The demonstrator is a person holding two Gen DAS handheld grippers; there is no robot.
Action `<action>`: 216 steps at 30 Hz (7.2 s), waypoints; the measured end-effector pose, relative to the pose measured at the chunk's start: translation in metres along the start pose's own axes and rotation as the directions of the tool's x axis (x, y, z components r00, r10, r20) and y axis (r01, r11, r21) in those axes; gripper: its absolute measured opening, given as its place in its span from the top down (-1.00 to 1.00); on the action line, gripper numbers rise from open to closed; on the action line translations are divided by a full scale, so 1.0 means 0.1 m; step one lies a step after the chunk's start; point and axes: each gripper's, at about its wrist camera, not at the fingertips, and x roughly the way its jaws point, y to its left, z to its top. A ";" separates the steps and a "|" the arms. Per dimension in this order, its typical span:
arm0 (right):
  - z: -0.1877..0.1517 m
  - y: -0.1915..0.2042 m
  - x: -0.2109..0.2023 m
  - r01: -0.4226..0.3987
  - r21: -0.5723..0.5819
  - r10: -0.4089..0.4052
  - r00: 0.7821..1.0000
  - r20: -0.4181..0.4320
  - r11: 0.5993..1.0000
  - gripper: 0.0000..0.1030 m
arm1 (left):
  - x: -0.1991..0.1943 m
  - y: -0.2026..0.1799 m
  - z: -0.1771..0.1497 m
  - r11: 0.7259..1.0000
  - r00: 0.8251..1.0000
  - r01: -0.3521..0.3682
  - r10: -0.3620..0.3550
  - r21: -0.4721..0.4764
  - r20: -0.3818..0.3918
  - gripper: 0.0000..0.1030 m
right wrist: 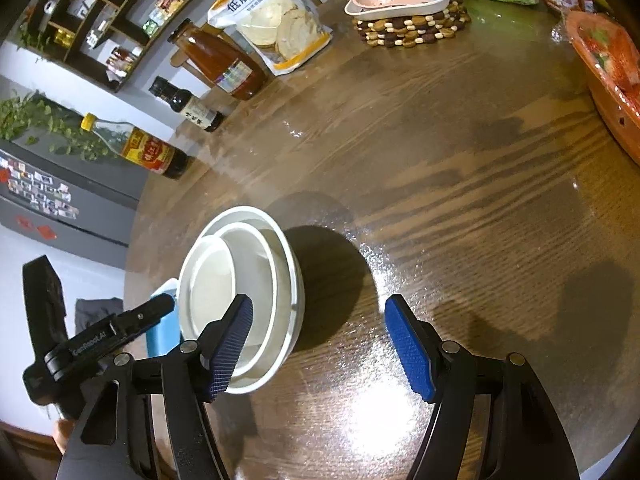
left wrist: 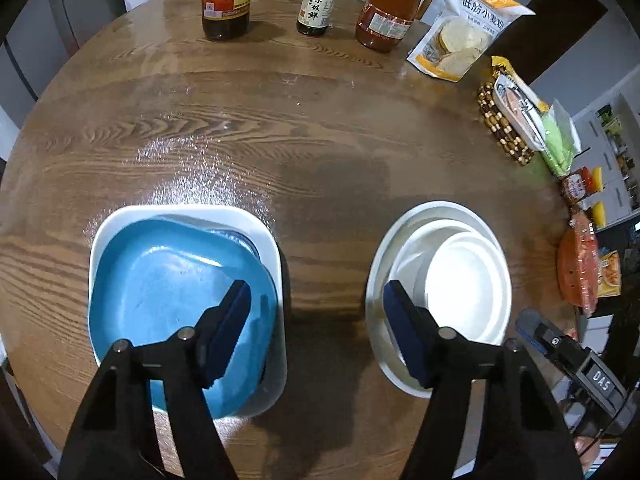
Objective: Organize plates and bowls
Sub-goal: 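Move the left gripper to the rim of the large white bowl stack, then close the left gripper on the rim of the large white bowl, then lift the bowl stack with the left gripper and carry it over the teal dish, then lower the bowl stack onto the teal dish with the left gripper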
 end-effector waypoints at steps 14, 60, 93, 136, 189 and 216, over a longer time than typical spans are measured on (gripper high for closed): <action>0.04 -0.06 0.11 0.033 -0.002 -0.034 0.999 -0.035 0.999 -0.10 | 0.12 -0.04 0.10 0.999 1.000 -0.015 0.015 0.032 -0.021 -0.18; 0.00 0.24 0.25 0.047 -0.062 -0.048 0.999 -0.008 0.997 0.80 | 0.22 -0.47 -0.04 0.977 0.986 -0.140 0.122 0.162 0.114 0.94; -0.09 0.69 -0.16 0.009 -0.176 0.003 0.998 0.068 0.984 0.80 | -0.39 -0.34 -0.18 0.984 0.961 -0.146 0.118 0.099 0.251 0.94; -0.49 1.86 0.91 -0.081 -0.321 0.041 0.991 -0.130 0.944 0.80 | -0.51 1.23 -0.26 0.959 0.949 -0.246 0.269 -0.143 0.168 0.93; -0.17 2.01 1.09 0.035 -0.327 -0.041 0.999 -0.014 0.944 0.80 | -0.24 1.18 0.24 0.970 0.941 -0.240 0.242 -0.038 0.235 0.94; -0.18 2.06 1.08 0.100 -0.349 -0.105 0.994 0.006 0.932 0.79 | -0.25 1.21 0.23 0.965 0.936 -0.258 0.263 -0.052 0.235 0.72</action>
